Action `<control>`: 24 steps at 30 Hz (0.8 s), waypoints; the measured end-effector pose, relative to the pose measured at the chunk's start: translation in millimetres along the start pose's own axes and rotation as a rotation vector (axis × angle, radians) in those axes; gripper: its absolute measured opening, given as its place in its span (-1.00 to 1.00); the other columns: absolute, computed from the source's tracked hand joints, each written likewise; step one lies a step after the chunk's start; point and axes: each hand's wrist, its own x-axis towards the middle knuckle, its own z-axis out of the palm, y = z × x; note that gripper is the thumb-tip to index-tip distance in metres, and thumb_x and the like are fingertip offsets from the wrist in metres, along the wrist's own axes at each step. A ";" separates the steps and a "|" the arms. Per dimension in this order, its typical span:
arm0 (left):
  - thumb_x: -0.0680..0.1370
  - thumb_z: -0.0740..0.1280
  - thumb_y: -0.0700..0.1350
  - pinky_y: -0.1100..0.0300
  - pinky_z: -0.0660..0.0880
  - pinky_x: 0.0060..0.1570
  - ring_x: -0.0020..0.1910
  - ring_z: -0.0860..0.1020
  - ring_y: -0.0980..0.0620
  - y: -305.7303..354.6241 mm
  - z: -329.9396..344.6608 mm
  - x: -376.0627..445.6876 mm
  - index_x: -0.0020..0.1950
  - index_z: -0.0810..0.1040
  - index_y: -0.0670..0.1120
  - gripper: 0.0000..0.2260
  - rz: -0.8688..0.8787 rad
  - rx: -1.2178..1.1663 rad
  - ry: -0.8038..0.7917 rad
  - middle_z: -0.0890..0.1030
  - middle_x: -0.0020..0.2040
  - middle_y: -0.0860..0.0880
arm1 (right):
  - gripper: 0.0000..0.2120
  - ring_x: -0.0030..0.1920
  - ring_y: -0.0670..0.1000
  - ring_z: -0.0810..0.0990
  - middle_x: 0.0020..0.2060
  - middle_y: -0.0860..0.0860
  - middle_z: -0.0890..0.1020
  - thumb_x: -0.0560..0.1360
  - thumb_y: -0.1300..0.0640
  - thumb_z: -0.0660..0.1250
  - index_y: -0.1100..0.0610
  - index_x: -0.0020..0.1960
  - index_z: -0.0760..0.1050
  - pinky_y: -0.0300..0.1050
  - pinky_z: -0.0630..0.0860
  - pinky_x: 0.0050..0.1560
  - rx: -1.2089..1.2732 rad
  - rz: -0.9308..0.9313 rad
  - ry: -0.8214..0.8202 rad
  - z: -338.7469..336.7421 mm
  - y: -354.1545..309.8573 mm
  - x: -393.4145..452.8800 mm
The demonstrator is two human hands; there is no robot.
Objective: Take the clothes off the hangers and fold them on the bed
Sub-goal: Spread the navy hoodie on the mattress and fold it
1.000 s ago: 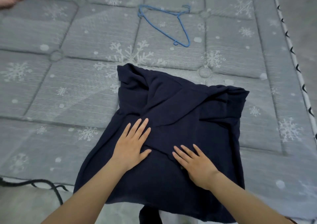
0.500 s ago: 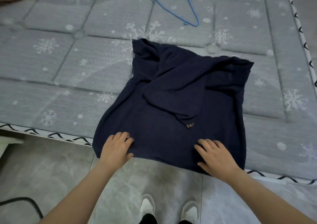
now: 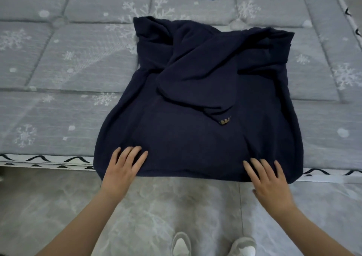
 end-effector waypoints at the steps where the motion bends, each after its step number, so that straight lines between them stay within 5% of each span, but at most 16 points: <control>1: 0.19 0.47 -0.37 -0.21 0.43 0.18 0.19 0.37 -0.17 -3.0 6.1 1.6 0.36 0.33 -0.12 -0.24 0.018 0.021 0.064 0.36 0.26 -0.18 | -0.03 0.17 0.22 0.37 0.21 0.17 0.38 0.02 0.36 0.59 0.18 0.36 0.27 0.29 0.23 0.21 -0.013 -0.011 0.061 4.3 3.5 0.8; 5: 0.38 0.28 -0.41 -0.19 0.43 0.17 0.16 0.38 -0.17 -7.5 21.5 2.8 0.35 0.36 -0.10 -0.44 0.047 0.030 0.232 0.36 0.25 -0.17 | -0.44 0.14 0.20 0.37 0.19 0.18 0.37 0.34 0.42 0.20 0.18 0.33 0.29 0.21 0.26 0.14 -0.050 -0.107 0.240 14.7 15.2 5.0; 7: 0.47 0.17 -0.43 -0.18 0.44 0.16 0.15 0.39 -0.16 -7.9 21.5 2.7 0.35 0.36 -0.10 -0.52 0.047 -0.004 0.258 0.38 0.25 -0.17 | -0.48 0.12 0.20 0.38 0.18 0.18 0.43 0.38 0.38 0.03 0.17 0.33 0.30 0.19 0.34 0.13 -0.021 -0.123 0.227 14.0 18.2 6.6; 10: 0.45 0.15 -0.47 -0.16 0.48 0.14 0.15 0.41 -0.16 -9.3 13.3 -0.2 0.33 0.39 -0.16 -0.52 0.081 -0.076 0.250 0.50 0.22 -0.21 | -0.35 0.12 0.19 0.41 0.14 0.21 0.56 0.27 0.55 0.29 0.21 0.31 0.35 0.19 0.53 0.08 0.037 -0.105 0.170 4.4 18.1 2.2; 13: 0.20 0.45 -0.53 0.01 0.59 -0.13 0.14 0.39 -0.09 -18.7 -11.5 -0.7 0.22 0.52 -0.21 -0.38 0.089 -0.207 0.124 0.56 0.18 -0.16 | -0.31 0.05 0.20 0.59 0.11 0.18 0.61 0.09 0.58 0.47 0.28 0.20 0.51 0.08 0.60 -0.07 0.140 -0.045 0.066 -17.8 15.1 3.1; 17: 0.16 0.54 -0.40 0.14 0.49 -0.37 0.00 0.43 -0.03 -33.8 -53.0 9.6 0.13 0.46 -0.09 -0.40 0.012 -0.350 -0.011 0.44 0.08 -0.02 | -0.57 -0.04 0.16 0.62 0.22 0.05 0.52 0.36 0.43 0.37 0.20 0.21 0.51 -0.10 0.50 -0.34 0.322 0.169 -0.093 -56.0 12.9 5.9; 21: 0.15 0.55 -0.36 0.08 0.49 -0.42 -0.18 0.55 -0.19 -48.1 -87.0 21.1 -0.04 0.62 -0.15 -0.58 -0.134 -0.356 0.012 0.55 -0.08 -0.11 | -0.67 -0.03 0.08 0.51 0.11 -0.02 0.50 0.49 0.35 0.20 0.14 0.22 0.44 -0.08 0.37 -0.18 0.501 0.371 -0.133 -96.0 14.0 17.0; 24: 0.32 0.40 -0.39 0.00 0.52 -0.29 -0.07 0.56 -0.20 -51.1 -110.1 28.3 0.09 0.57 -0.13 -0.62 -0.305 -0.500 -0.009 0.56 0.04 -0.09 | -0.71 -0.15 0.12 0.46 -0.06 0.03 0.51 0.52 0.32 0.12 0.12 0.21 0.38 -0.03 0.35 -0.17 0.624 0.561 -0.108 -121.6 16.9 36.9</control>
